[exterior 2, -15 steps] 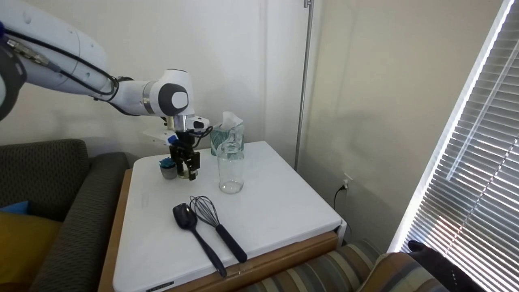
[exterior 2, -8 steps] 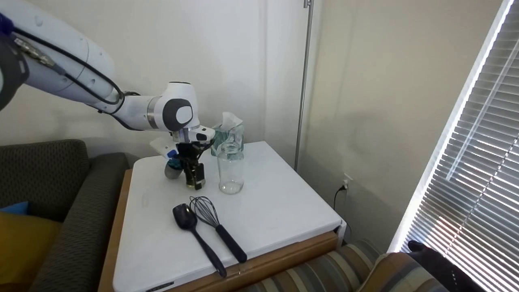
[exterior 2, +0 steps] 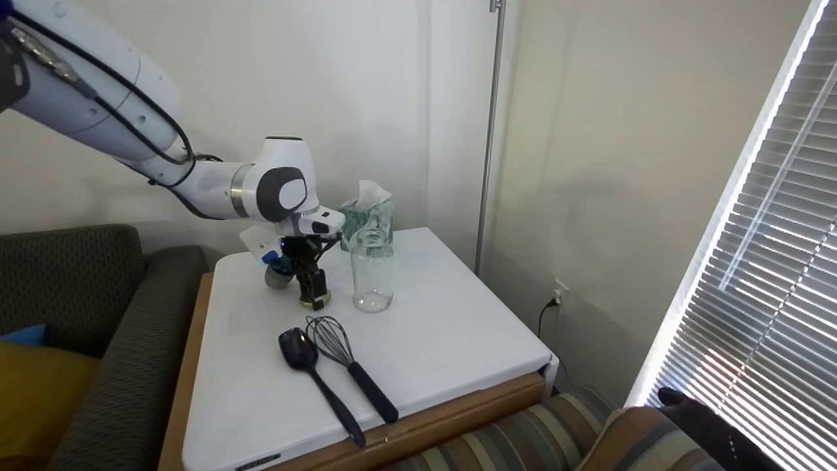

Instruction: Take the lid off the bottle

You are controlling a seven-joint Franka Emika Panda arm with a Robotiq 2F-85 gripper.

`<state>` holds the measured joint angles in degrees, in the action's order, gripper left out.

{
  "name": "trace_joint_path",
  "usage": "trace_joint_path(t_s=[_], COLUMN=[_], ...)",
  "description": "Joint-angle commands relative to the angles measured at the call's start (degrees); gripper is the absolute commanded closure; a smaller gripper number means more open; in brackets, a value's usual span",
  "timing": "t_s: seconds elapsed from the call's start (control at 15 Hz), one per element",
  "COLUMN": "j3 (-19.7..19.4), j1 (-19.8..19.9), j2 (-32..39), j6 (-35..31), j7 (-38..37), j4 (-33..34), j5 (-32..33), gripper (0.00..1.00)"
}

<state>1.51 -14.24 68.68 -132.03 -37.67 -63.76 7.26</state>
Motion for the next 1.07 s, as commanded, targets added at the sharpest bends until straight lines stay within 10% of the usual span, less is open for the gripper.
trace_joint_path(t_s=[0.0, 0.13, 0.2, 1.0], j3=[1.2, 1.2, 1.2, -1.7], j1=[1.0, 1.0, 1.0, -1.5], j2=[-4.3, -5.3, -5.9, -9.2], j6=[-4.5, -5.9, -6.4, -9.0], j7=[-0.1, -0.5, -0.7, 0.5], j4=[-9.0, -11.0, -12.0, -18.6], j5=[-0.9, -0.9, -0.9, -7.5], gripper=[0.52, 0.50, 0.07, 0.00])
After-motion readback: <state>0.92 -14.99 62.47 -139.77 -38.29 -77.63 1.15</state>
